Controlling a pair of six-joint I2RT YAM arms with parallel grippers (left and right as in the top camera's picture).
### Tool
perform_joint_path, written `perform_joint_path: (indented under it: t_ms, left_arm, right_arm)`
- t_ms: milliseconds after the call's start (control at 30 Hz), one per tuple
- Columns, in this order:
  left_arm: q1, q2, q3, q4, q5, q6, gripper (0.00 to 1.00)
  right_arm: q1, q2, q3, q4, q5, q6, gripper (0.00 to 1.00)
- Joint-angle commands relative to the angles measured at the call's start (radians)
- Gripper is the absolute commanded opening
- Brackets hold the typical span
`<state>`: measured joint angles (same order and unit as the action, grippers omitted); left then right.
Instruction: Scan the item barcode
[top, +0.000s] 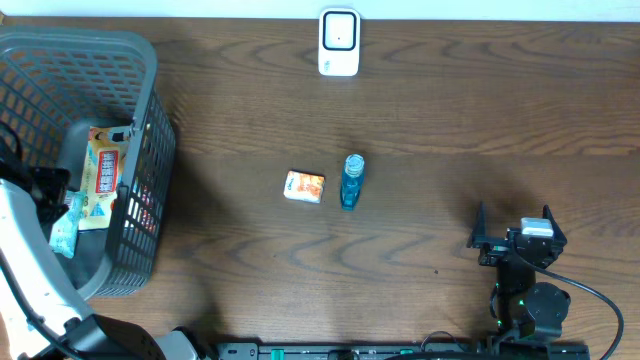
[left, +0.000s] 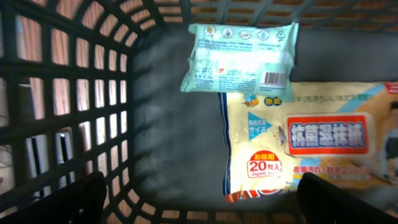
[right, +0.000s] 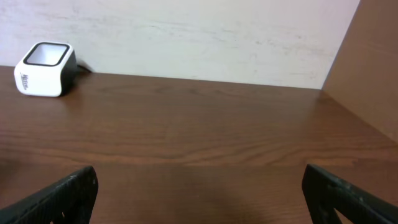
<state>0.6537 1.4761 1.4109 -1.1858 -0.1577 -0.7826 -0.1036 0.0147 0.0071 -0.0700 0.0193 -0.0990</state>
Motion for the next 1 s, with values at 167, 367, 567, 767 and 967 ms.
perform_joint_path:
  t_ms: [167, 367, 567, 767, 967]
  left_arm:
    - [0.004, 0.023, -0.131, 0.134, 0.005, -0.024, 0.98]
    - [0.004, 0.072, -0.188, 0.237, 0.113, -0.026, 0.98]
    - [0.005, 0.154, -0.188, 0.315, 0.009, -0.039, 0.98]
    - [0.005, 0.241, -0.188, 0.366, -0.055, -0.056, 0.98]
    - [0.007, 0.323, -0.188, 0.408, -0.179, -0.069, 0.98]
  right_arm:
    - [-0.007, -0.003, -0.002, -0.003, 0.005, -0.011, 0.99]
    - [-0.007, -0.003, -0.002, -0.003, 0.005, -0.011, 0.99]
    - [-0.007, -0.003, -0.002, -0.003, 0.005, -0.011, 0.99]
    - [-0.007, -0.003, -0.002, -0.003, 0.005, -0.011, 0.99]
    - [-0.007, -0.003, -0.002, -0.003, 0.005, -0.011, 0.99]
